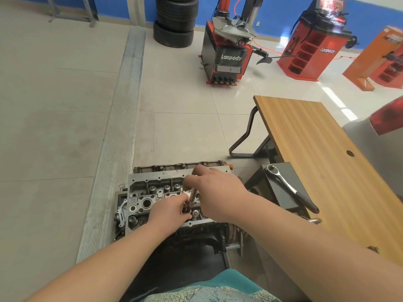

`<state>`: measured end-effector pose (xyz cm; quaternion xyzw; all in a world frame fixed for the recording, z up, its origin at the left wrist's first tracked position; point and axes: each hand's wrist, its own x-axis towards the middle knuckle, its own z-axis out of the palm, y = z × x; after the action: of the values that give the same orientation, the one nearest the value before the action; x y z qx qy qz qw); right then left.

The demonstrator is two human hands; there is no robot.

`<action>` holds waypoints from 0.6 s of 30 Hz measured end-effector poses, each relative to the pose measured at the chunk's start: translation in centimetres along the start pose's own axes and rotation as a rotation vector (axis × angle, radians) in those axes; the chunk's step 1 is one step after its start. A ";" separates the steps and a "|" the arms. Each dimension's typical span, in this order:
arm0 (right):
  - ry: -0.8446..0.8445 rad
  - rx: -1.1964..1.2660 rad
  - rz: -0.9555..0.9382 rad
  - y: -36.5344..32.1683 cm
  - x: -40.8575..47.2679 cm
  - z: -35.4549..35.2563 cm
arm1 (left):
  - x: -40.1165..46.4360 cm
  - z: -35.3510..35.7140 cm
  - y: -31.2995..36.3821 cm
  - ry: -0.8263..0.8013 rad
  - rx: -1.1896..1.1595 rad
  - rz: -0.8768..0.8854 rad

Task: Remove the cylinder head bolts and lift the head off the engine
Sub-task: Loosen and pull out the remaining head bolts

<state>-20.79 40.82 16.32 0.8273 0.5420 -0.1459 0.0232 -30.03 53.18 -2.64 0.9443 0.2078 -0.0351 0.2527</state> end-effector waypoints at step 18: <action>0.073 0.058 -0.080 0.0 0.2 1.7 | 0.6 1.2 -0.3 0.035 0.084 0.028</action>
<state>-21.05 40.69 14.64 0.8099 0.5708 -0.1321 -0.0264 -29.52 53.03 -3.95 0.9573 0.1974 -0.0237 0.2098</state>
